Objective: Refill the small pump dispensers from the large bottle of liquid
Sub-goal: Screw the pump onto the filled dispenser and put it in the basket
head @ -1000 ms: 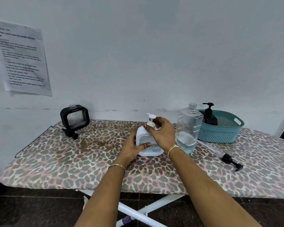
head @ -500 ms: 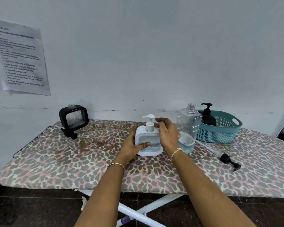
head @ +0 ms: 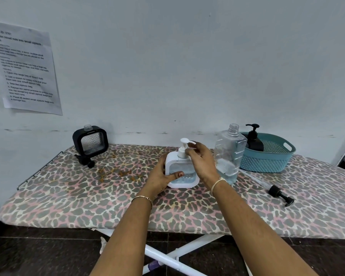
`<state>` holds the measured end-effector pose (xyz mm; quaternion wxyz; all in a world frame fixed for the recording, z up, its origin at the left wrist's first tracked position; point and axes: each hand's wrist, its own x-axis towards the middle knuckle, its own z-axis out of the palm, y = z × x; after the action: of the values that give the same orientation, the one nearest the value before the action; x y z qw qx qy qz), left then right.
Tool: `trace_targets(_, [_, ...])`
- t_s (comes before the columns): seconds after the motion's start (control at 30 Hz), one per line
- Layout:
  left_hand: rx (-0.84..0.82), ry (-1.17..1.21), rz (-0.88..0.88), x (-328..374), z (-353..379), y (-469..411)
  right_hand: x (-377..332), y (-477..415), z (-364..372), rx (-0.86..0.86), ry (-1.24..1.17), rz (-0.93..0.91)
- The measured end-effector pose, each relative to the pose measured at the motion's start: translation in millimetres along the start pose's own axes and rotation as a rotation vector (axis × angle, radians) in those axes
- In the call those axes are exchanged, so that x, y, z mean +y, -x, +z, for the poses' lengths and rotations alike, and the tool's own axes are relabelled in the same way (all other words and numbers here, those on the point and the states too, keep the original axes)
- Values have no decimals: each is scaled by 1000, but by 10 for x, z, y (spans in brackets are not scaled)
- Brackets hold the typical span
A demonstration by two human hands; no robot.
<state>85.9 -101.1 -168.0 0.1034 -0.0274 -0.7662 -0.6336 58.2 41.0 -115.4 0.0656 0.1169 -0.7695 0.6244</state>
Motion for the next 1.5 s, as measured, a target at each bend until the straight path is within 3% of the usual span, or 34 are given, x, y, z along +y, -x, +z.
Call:
trace_targets(0.1, [-12, 6, 6, -33, -3, -17, -7, -7, 32, -180, -23, 30])
trace_targets(0.3, [-8, -13, 2, -39, -12, -13, 25, 26, 46, -7, 23, -35])
trace_targets(0.47, [-10, -19, 8, -54, -11, -21, 50, -31, 66, -113, 123, -49])
trace_targets(0.6, [-3, -26, 15, -89, -12, -36, 95, -89, 133, 64, 381, -80])
trace_targets(0.7, [-7, -5, 3, -99, -16, -38, 43, -88, 135, 136, 396, -101])
trace_targets(0.83, [-21, -4, 8, -116, -26, -64, 41, -115, 36, -118, 221, -70])
trace_targets(0.97, [-26, -11, 8, -150, -29, -75, 27, -105, -87, -315, 206, -59])
trace_targets(1.03, [-18, -8, 5, -153, -29, -78, 31, -134, -105, -314, 250, -80])
trace_targets(1.27, [-9, -15, 7, -149, -28, -85, 50, -196, -55, -61, 335, -140])
trace_targets(1.5, [-38, 14, -31, -104, -49, -100, -21, -273, -187, -339, 257, -100])
